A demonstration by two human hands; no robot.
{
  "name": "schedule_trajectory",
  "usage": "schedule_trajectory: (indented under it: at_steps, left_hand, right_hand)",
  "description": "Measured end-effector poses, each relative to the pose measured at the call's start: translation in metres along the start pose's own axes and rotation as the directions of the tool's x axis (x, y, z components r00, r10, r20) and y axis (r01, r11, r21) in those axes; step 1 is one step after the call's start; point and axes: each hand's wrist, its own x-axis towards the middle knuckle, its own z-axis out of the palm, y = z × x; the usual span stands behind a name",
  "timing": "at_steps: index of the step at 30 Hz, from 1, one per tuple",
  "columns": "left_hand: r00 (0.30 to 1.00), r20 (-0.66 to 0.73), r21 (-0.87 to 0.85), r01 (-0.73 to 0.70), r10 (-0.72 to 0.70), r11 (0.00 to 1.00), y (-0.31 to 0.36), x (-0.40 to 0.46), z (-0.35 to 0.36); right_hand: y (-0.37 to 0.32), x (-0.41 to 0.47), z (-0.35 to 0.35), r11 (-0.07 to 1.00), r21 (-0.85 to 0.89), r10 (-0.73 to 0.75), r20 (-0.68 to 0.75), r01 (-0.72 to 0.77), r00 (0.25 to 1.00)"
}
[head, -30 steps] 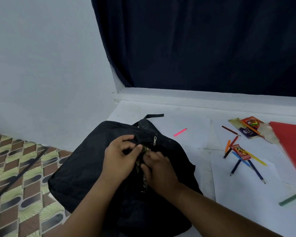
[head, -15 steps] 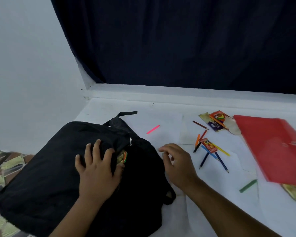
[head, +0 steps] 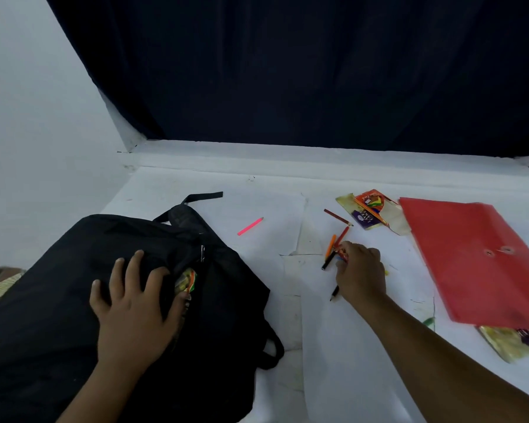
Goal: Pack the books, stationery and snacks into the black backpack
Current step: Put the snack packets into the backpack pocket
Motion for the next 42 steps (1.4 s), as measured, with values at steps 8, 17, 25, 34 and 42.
schedule_trajectory:
  at_steps: [8,17,25,34,42]
  left_hand:
    - [1.0,-0.008,-0.025,0.019,-0.019,0.999,0.0,0.0,-0.003]
    - [0.989,-0.025,-0.437,0.118,-0.143,0.892,-0.001,0.001,-0.024]
    - [0.935,0.21,-0.778,0.336,-0.285,0.531,-0.008,0.022,-0.072]
    - [0.93,0.277,-0.816,0.361,-0.242,0.452,-0.027,0.022,-0.08]
    - [0.962,0.221,-0.779,0.275,-0.163,0.563,-0.036,0.018,-0.075]
  right_hand:
    - [0.002,0.008,0.0,0.954,0.228,-0.156,-0.179,0.196,0.971]
    - [-0.113,-0.06,-0.013,0.563,0.673,-0.51,-0.175,0.48,0.842]
    - [-0.198,-0.114,0.009,0.513,0.747,-0.578,-0.065,0.424,0.814]
    - [-0.207,-0.142,0.035,0.48,0.697,-0.832,0.169,0.533,0.528]
    - [-0.196,-0.146,0.037,0.422,0.476,-0.899,0.111,0.772,0.424]
